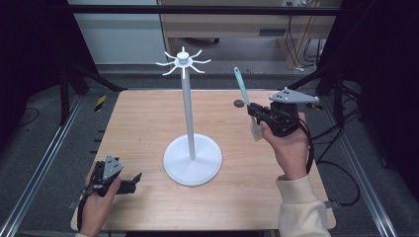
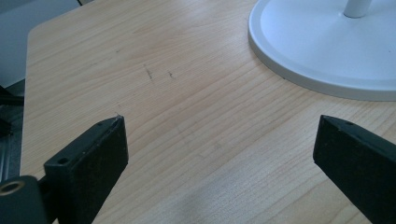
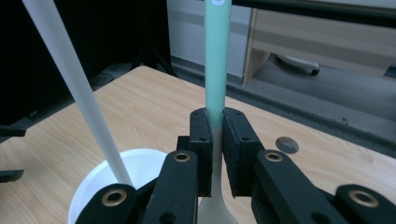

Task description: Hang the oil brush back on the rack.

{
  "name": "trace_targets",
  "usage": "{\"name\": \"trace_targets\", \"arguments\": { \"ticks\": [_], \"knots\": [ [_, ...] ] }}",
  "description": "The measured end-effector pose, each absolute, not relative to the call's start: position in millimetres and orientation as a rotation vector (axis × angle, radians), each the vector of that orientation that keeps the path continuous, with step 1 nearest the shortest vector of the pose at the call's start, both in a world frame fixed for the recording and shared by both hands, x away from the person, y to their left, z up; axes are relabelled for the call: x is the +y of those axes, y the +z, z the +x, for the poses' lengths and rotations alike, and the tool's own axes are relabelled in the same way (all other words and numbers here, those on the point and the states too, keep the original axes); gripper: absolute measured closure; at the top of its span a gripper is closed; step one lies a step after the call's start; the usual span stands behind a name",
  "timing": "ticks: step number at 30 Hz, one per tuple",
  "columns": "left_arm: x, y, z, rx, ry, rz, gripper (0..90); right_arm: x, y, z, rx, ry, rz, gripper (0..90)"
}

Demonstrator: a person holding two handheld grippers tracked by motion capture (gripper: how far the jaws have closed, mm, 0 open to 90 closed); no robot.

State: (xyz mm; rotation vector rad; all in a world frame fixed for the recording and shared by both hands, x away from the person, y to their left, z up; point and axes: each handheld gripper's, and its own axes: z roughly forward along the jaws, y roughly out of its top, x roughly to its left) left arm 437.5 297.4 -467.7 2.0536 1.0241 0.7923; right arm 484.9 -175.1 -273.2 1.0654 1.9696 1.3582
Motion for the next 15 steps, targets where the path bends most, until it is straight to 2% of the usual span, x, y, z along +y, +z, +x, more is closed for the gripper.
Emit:
{"name": "trace_targets", "arguments": {
  "ticks": [15],
  "knots": [
    [299.2, -467.9, 440.5, 1.038, 0.792, 2.039, 2.6, -166.2, -263.4, 466.7, 1.903, 1.442, 0.989, 82.9]
  ]
}}
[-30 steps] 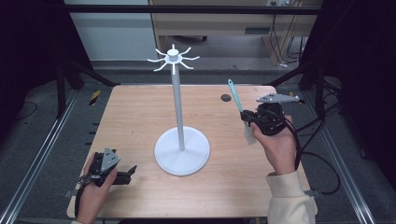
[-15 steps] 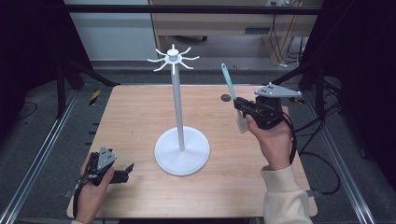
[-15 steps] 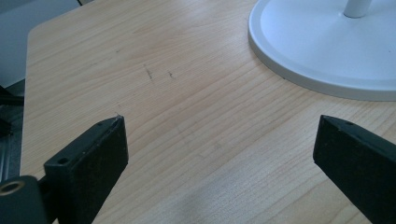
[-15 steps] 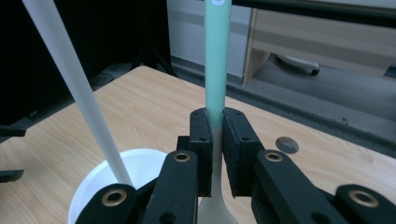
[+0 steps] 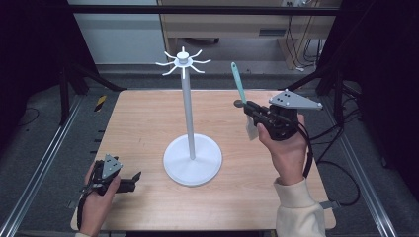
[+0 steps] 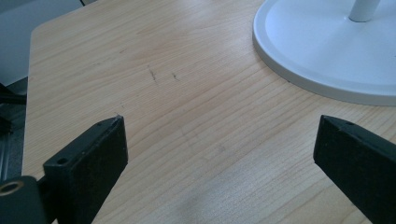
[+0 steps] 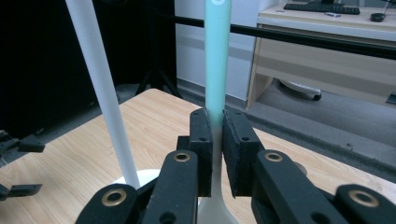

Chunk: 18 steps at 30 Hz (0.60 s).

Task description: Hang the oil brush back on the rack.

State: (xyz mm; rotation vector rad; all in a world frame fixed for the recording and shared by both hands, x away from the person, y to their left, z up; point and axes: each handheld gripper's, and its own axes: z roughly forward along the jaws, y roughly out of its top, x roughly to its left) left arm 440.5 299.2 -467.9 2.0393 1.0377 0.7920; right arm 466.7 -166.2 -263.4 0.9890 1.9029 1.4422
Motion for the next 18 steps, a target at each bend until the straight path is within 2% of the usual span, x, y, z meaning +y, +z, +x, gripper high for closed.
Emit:
{"name": "trace_targets", "arguments": {
  "ticks": [2, 5, 12, 18],
  "knots": [
    [299.1, -468.4, 441.2, 1.044, 0.788, 2.041, 2.5, -166.4, -263.2, 466.1, 1.898, 1.446, 0.984, 82.9],
    [298.4, -471.1, 443.9, 1.071, 0.717, 1.992, 2.8, -166.5, -263.1, 466.0, 1.899, 1.468, 0.980, 82.9],
    [295.3, -472.3, 442.3, 1.057, 0.730, 2.027, 2.7, -163.6, -260.8, 461.3, 1.886, 1.493, 0.961, 82.9],
    [297.0, -478.3, 445.6, 1.120, 0.723, 2.027, 2.7, -159.8, -256.8, 458.0, 1.884, 1.492, 0.932, 82.9]
  ]
}}
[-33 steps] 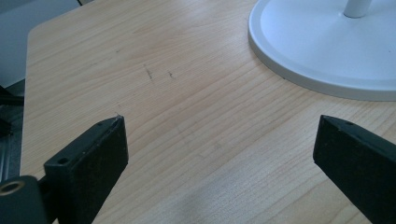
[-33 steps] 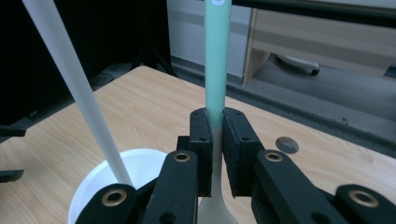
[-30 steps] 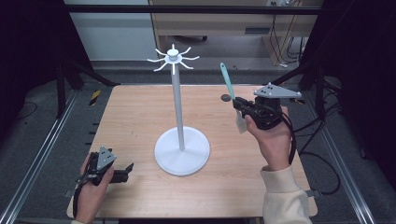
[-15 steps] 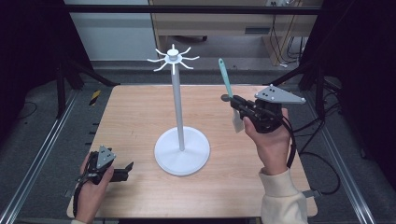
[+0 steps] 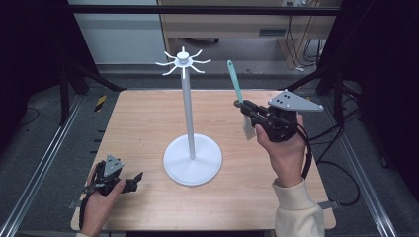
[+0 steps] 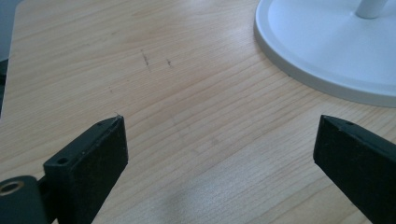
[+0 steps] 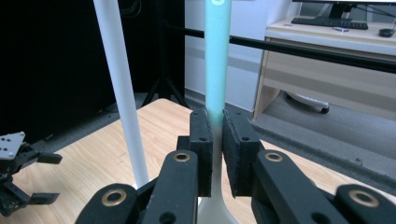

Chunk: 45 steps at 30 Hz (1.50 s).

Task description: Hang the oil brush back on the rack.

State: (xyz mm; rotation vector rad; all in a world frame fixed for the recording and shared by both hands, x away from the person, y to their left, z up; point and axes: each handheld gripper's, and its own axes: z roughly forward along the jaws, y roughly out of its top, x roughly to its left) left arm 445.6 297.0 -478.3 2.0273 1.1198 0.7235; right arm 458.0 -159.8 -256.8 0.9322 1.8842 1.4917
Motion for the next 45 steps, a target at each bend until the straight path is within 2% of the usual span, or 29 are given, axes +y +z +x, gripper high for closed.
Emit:
{"name": "trace_targets", "arguments": {
  "ticks": [45],
  "knots": [
    [294.9, -476.3, 445.4, 1.098, 0.703, 2.033, 2.9, -134.3, -245.5, 423.9, 1.915, 1.588, 0.761, 82.9]
  ]
}}
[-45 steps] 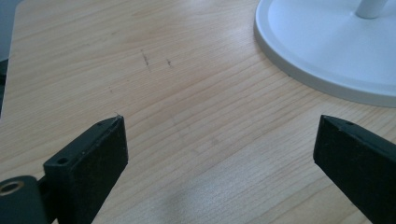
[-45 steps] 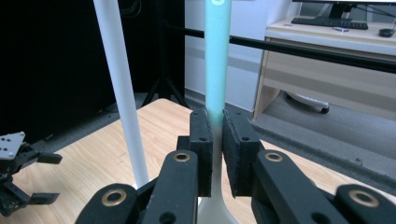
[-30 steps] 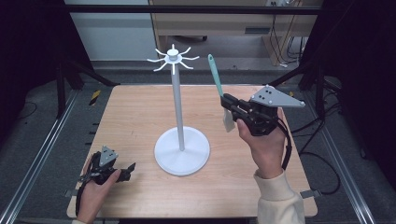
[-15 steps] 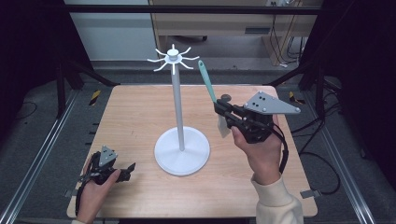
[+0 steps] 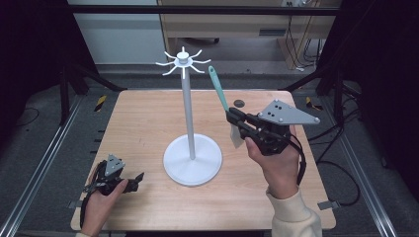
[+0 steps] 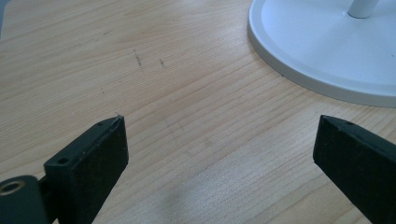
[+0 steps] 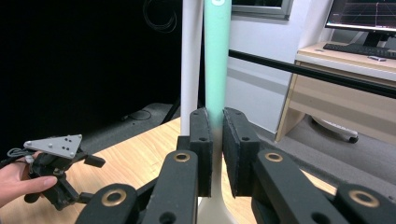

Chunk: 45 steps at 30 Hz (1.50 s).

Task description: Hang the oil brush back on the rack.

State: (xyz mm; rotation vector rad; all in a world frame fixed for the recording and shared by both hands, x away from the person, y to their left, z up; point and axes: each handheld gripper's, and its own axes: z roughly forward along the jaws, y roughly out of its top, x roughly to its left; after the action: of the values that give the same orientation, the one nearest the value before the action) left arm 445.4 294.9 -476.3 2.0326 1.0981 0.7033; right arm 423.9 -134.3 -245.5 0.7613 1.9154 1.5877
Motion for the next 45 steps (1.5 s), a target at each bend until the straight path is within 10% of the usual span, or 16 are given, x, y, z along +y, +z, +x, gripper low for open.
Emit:
{"name": "trace_targets", "arguments": {
  "ticks": [45],
  "knots": [
    [293.6, -477.2, 445.8, 1.096, 0.693, 2.045, 2.9, -115.9, -251.5, 438.8, 1.976, 1.580, 0.756, 82.8]
  ]
}}
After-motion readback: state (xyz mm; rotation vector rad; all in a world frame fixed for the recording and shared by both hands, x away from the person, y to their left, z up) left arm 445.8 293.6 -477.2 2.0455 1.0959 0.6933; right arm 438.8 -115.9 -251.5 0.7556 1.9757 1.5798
